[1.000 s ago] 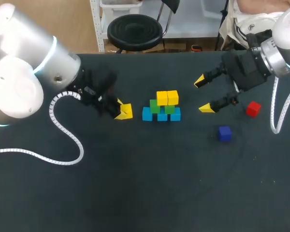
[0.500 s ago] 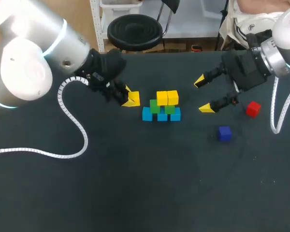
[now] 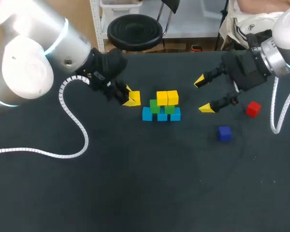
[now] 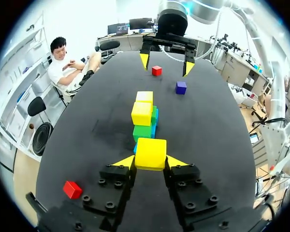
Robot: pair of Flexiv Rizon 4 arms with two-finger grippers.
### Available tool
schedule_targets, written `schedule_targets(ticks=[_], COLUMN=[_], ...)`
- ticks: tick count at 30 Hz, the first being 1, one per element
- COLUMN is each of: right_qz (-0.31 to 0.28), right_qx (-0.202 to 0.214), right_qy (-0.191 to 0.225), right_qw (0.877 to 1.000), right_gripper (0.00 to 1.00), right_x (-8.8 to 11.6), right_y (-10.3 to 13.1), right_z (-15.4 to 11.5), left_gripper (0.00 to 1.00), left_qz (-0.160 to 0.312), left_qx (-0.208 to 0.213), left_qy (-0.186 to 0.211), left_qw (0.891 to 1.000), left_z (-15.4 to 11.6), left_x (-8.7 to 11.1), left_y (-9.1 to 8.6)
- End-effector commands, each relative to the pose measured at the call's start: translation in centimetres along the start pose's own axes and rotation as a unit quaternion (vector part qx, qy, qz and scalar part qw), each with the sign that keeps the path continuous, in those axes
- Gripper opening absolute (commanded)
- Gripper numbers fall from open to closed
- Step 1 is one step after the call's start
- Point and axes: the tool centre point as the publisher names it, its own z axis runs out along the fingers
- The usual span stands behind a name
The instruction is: Place the blue cubes, place green cubes on the blue cubes, place the yellow cubes on the green cubes, then place the red cubes on the yellow cubes, and place purple cube on the red cubes.
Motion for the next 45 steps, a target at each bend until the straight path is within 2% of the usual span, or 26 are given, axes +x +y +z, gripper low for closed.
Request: schedule_targets(ticks=[1,7,24,32,45], right_qz=[0.000,0.000,0.000,0.000,0.000], right_qx=[0.001,0.001,0.001,0.001,0.001], right_qy=[-0.001,-0.001,-0.001,-0.001,-0.001], right_qw=[1.000,1.000,1.000,1.000,1.000], right_gripper=[1.00,1.00,1.00,1.00,1.00], right_x=[0.0,0.0,0.0,0.0,0.0], right_y=[0.1,0.1,0.1,0.1,0.1], right_z=[0.0,0.0,0.0,0.0,0.0], left_gripper=[0.00,0.00,0.00,0.00,0.00], left_qz=[0.006,0.010,0.026,0.015,0.005], left_qx=[-0.001,-0.009,0.011,0.022,0.023], left_qy=[0.006,0.013,0.018,0.020,0.017], left_qw=[1.000,1.000,0.999,0.999,1.000], left_z=[-0.1,0.1,2.2,3.4,3.9], left_x=[-0.6,-1.5,-2.9,-2.7,-2.8], left_y=[0.6,0.8,0.9,0.6,0.6])
